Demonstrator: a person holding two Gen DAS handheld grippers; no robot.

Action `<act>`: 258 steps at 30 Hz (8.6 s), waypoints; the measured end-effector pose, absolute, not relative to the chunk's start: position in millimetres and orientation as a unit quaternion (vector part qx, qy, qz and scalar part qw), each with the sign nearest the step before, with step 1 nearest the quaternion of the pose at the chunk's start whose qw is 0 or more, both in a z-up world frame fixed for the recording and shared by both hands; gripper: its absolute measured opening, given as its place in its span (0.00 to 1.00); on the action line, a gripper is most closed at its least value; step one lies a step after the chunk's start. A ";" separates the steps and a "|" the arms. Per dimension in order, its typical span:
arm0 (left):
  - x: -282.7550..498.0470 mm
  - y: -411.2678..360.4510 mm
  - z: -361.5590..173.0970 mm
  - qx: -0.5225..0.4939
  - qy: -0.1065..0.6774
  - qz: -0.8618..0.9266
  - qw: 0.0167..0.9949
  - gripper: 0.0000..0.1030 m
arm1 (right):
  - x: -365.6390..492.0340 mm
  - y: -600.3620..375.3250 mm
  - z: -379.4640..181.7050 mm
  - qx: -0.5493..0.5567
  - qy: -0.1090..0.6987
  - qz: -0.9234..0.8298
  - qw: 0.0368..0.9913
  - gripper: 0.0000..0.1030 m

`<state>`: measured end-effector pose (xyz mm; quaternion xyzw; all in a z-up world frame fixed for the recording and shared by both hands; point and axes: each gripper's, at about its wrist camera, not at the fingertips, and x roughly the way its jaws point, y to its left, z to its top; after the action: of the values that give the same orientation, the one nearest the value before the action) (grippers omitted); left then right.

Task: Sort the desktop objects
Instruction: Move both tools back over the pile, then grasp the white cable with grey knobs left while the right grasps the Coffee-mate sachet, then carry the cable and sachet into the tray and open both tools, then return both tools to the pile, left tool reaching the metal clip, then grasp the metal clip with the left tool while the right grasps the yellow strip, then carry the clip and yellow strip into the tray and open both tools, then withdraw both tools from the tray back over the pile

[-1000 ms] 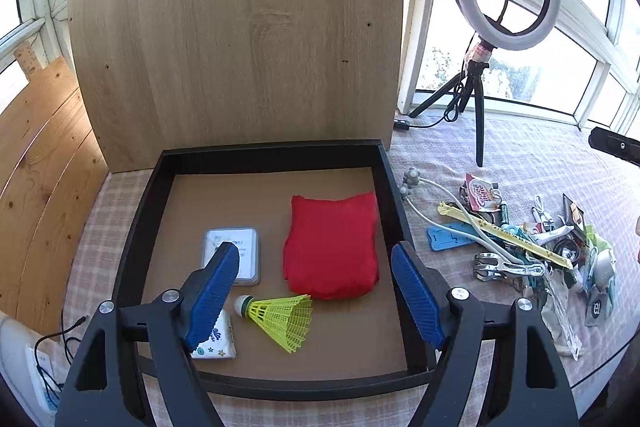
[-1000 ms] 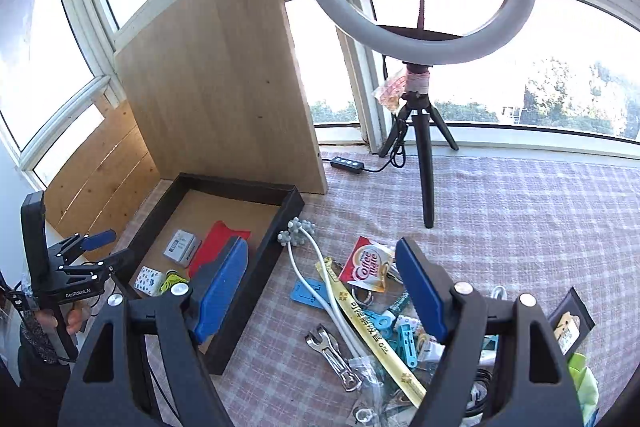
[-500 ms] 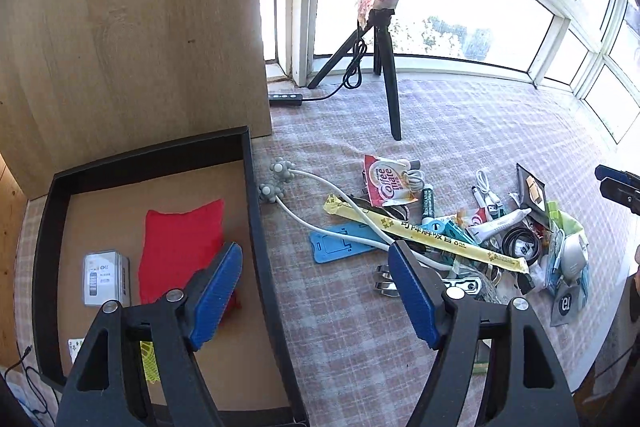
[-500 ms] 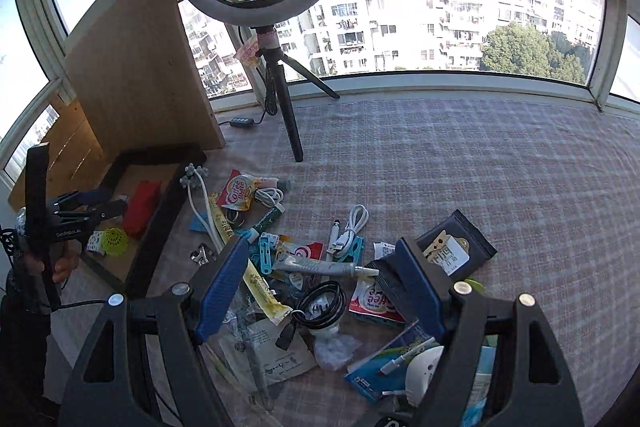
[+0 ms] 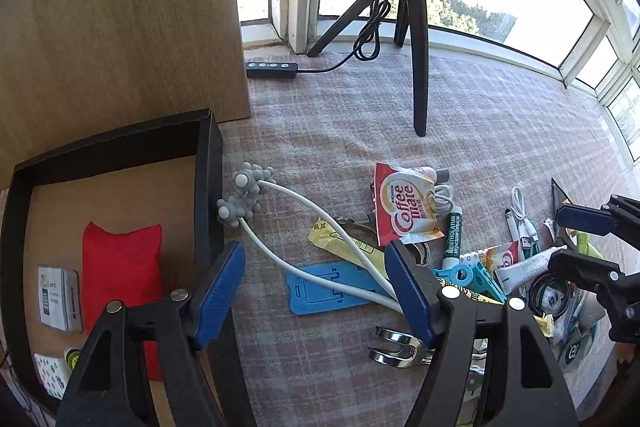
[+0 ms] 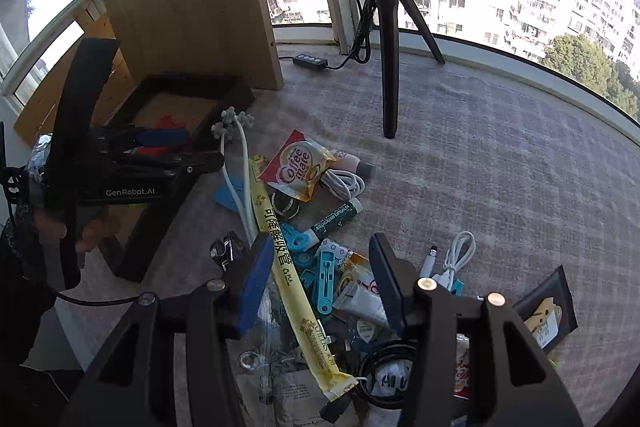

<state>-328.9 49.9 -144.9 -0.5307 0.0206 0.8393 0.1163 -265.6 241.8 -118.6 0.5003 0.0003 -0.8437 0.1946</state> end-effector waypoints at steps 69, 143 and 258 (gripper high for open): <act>-182.3 -101.4 8.1 -0.386 -0.046 0.916 0.101 0.03 | -218.1 164.5 12.2 0.370 -0.115 -0.880 0.274 0.11; -220.1 17.0 -135.6 -0.526 0.100 0.824 0.184 0.34 | -222.3 221.3 -82.0 0.490 0.052 -0.846 0.204 0.49; -194.4 -114.7 -50.2 -0.434 -0.007 0.897 0.082 0.44 | -170.5 284.8 -30.7 0.404 -0.142 -0.901 0.070 0.43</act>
<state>-194.4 -114.7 -50.2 -0.4337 -0.0069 0.8973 0.0817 -170.5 284.8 -30.7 0.4036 -0.1424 -0.9010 0.0704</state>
